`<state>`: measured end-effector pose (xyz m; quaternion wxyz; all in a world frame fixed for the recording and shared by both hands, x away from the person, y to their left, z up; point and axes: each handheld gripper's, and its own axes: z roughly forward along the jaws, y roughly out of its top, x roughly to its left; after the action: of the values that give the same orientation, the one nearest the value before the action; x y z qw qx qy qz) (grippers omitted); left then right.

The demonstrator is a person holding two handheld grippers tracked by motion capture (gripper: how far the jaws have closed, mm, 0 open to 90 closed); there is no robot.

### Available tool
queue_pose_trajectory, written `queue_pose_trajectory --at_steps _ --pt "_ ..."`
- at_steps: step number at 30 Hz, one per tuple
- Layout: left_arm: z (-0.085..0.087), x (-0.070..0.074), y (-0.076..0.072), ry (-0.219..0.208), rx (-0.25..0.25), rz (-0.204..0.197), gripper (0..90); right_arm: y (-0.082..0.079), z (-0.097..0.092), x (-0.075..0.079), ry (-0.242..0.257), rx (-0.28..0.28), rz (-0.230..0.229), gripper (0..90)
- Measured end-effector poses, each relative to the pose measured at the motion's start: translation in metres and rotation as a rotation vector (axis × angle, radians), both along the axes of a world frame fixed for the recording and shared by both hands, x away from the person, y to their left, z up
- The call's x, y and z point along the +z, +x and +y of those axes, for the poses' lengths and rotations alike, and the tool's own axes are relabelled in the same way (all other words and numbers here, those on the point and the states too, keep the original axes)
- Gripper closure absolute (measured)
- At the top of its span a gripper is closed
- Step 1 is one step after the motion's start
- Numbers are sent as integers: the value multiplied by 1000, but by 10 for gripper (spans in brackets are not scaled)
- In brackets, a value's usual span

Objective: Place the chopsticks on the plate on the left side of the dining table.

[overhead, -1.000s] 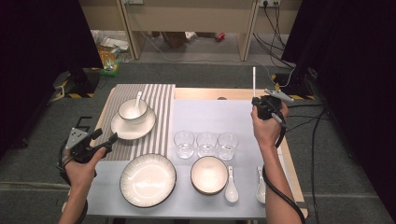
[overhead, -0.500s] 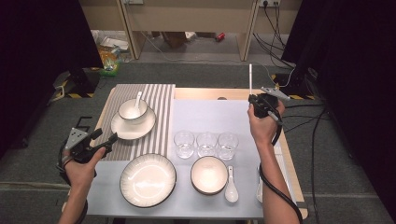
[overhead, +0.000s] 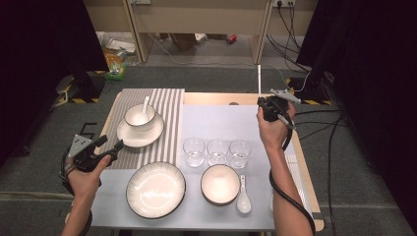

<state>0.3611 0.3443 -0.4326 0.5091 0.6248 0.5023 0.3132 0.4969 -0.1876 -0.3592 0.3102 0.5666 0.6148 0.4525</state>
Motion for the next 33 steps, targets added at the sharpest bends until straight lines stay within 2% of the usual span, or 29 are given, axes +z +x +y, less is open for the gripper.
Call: queue_pose_trajectory --at_steps 33 --pt "1 0 0 -1 0 -1 284 7 19 -1 17 29 -14 856"
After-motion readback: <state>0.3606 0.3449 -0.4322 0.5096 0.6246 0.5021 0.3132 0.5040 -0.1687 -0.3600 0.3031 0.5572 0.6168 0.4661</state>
